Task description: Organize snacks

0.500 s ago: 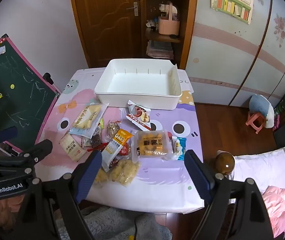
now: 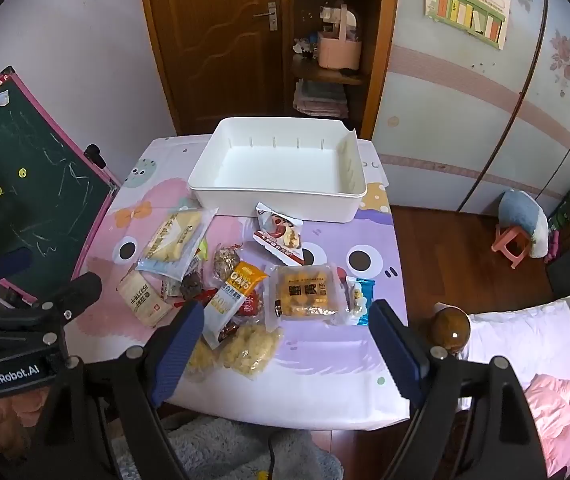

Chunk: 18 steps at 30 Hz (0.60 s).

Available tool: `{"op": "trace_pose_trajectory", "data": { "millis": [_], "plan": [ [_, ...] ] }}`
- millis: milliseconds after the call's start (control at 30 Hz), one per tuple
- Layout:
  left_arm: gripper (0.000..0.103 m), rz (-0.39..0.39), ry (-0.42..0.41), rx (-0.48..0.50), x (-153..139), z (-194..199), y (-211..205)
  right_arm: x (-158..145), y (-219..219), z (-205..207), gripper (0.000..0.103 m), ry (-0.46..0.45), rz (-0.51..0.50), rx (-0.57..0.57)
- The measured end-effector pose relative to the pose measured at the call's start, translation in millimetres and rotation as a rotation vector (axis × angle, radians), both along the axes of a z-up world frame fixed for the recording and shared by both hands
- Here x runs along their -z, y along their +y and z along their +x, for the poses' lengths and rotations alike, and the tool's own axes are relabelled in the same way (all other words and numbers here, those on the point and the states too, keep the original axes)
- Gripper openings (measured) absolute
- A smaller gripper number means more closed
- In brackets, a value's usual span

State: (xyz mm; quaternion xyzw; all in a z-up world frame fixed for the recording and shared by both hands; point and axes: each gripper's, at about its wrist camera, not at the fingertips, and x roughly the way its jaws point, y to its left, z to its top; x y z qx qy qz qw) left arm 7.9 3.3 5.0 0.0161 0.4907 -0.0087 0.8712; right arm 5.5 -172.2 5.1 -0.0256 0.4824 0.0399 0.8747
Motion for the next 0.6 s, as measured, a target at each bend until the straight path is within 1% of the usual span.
{"op": "trace_pose_trajectory", "data": {
  "millis": [167,600],
  "plan": [
    [0.102,-0.004,-0.003,0.003,0.3,-1.3,0.5,-0.8,-1.3,4.5,0.085,0.005,-0.002,0.002],
    [0.101,0.003,0.049,0.023,16.1,1.7,-4.2,8.8,-0.4,6.9,0.085,0.028,0.003,0.014]
  ]
}}
